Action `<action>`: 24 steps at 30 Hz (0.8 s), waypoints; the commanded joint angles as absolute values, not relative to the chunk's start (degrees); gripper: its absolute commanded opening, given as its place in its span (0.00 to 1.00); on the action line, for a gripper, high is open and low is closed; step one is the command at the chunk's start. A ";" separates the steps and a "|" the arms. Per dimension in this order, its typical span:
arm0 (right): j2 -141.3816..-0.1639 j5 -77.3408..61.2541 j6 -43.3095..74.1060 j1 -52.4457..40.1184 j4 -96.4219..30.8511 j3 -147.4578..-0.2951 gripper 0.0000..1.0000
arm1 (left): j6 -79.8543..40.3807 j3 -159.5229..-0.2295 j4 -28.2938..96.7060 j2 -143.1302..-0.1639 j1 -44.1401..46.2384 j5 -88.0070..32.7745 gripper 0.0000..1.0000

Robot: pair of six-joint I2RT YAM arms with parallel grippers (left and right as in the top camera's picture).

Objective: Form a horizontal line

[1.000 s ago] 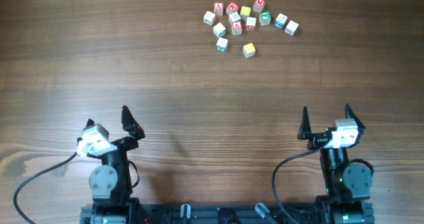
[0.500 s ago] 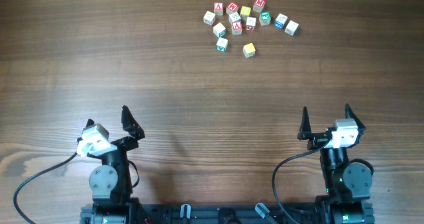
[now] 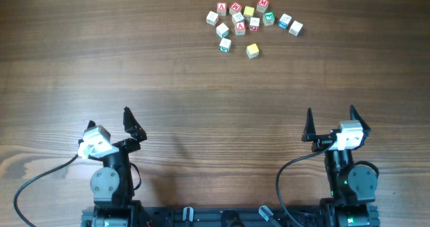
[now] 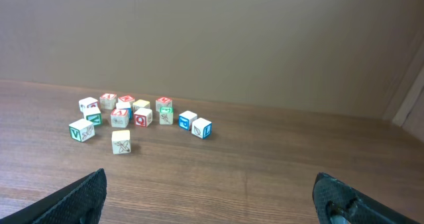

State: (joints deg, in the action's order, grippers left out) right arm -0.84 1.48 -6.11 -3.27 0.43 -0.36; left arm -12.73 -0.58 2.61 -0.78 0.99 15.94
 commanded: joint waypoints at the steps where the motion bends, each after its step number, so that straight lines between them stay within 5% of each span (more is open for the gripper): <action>1: -0.64 0.38 -5.89 -3.03 0.45 -0.30 1.00 | -12.21 -0.32 2.63 -0.34 0.58 15.44 1.00; 16: -0.67 0.38 -5.87 -3.03 0.45 -0.30 1.00 | -12.62 -1.54 2.83 -0.38 0.58 9.93 1.00; 24: -0.80 0.38 -5.87 -3.03 0.45 -0.30 1.00 | -14.52 -17.45 10.59 -12.29 0.58 1.87 1.00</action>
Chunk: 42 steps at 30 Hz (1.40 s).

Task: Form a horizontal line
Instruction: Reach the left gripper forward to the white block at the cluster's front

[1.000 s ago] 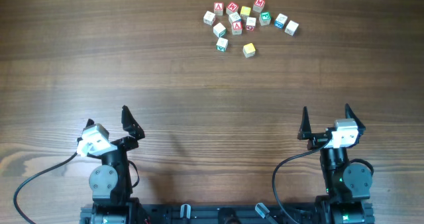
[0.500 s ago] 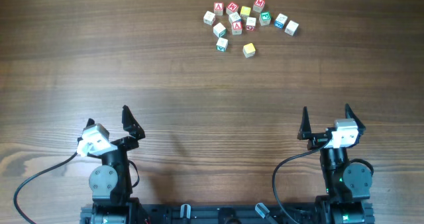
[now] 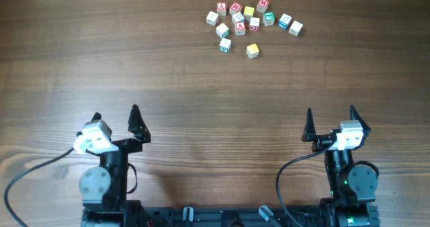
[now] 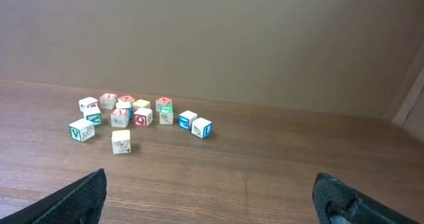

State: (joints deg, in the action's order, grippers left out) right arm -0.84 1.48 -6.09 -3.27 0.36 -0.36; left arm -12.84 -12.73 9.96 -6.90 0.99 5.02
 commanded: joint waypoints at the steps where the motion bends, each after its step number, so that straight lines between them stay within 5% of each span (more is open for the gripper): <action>1: -0.80 0.38 -5.89 -3.03 0.45 -0.30 1.00 | -15.73 -18.94 10.59 -15.25 0.58 0.73 1.00; 14: -0.80 0.38 -5.87 -3.03 0.45 -0.30 1.00 | -17.76 -39.81 7.44 -50.35 0.62 -26.09 1.00; 36: -0.80 0.38 -5.89 -3.03 0.43 -0.30 1.00 | -21.52 -41.08 -0.64 -55.37 2.13 -26.15 1.00; 42: -0.80 0.38 -5.87 -3.03 0.43 -0.30 1.00 | -18.26 -59.81 14.70 -65.21 5.13 -24.99 1.00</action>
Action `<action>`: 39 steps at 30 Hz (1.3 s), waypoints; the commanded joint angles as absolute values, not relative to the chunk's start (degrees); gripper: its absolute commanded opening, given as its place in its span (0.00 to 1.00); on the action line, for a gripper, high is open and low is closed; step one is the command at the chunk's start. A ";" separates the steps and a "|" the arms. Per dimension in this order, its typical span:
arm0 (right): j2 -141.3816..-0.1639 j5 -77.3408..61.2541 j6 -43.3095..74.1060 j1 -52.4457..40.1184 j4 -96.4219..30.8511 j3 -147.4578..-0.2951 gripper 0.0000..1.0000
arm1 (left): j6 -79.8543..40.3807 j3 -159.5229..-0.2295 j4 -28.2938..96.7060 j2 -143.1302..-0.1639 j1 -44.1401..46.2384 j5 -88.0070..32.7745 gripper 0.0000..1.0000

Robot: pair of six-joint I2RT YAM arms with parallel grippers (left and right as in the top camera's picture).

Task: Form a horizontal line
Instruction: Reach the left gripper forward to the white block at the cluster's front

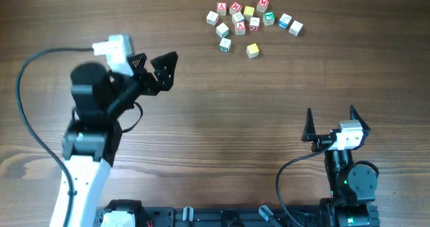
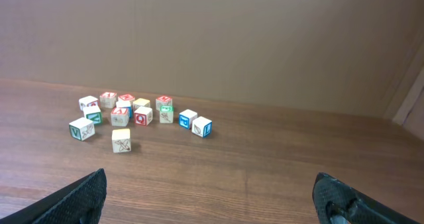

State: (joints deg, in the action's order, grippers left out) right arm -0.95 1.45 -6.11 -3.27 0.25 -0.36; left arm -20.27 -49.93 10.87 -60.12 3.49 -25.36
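Several small lettered wooden blocks (image 1: 242, 19) lie in a loose cluster at the far middle-right of the table, also seen as the cluster of blocks (image 2: 136, 112) in the right wrist view. A yellow block (image 1: 252, 50) and a green-edged block (image 1: 225, 46) sit slightly nearer than the rest. My left gripper (image 1: 161, 71) is raised over the left half of the table, pointing toward the cluster and well short of it, open and empty. At the near right my right gripper (image 1: 330, 113) stands open with nothing in it, its fingers (image 2: 86, 192) wide apart.
The wooden table (image 1: 215, 119) runs the whole width of the view. The left arm's cable (image 1: 27, 99) loops along the left side. A plain wall rises behind the blocks in the right wrist view.
My left arm has moved from its low place at the near left to a raised, extended pose, the gripper now further from me and to the right. The right arm and the blocks are unchanged.
Both grippers stood open at the near edge, left and right, with the blocks clustered far away. Then the left gripper had turned slightly and lifted a little. Now it is extended toward the blocks, while the right gripper kept its place throughout.
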 commanded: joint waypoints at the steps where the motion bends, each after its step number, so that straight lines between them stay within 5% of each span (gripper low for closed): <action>1: -0.80 0.38 -5.87 -3.03 0.43 -0.30 1.00 | -18.24 -64.12 16.73 -68.34 5.67 -24.51 1.00; 11: -0.80 0.38 -5.87 -3.03 0.45 -0.30 1.00 | -12.12 -90.80 22.37 -97.36 17.85 -12.03 1.00; 22: -0.80 0.38 -5.89 -3.03 0.45 -0.30 1.00 | -12.08 -91.20 12.40 -124.01 21.67 -7.18 1.00; 33: -0.80 0.38 -5.87 -3.03 0.45 -0.30 1.00 | -6.17 -91.15 9.58 -134.93 24.91 -4.10 0.99; 38: -0.80 0.38 -5.89 -3.03 0.43 -0.30 1.00 | -6.17 -91.13 7.60 -135.04 24.91 -3.75 0.83; 39: -0.80 0.38 -5.87 -3.03 0.43 -0.30 1.00 | -6.20 -91.15 7.20 -135.04 24.91 -3.38 0.73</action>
State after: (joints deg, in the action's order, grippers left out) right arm -0.95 1.28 -6.11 -3.27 0.27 -0.36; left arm -6.24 -91.48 7.14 -132.40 25.23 -4.32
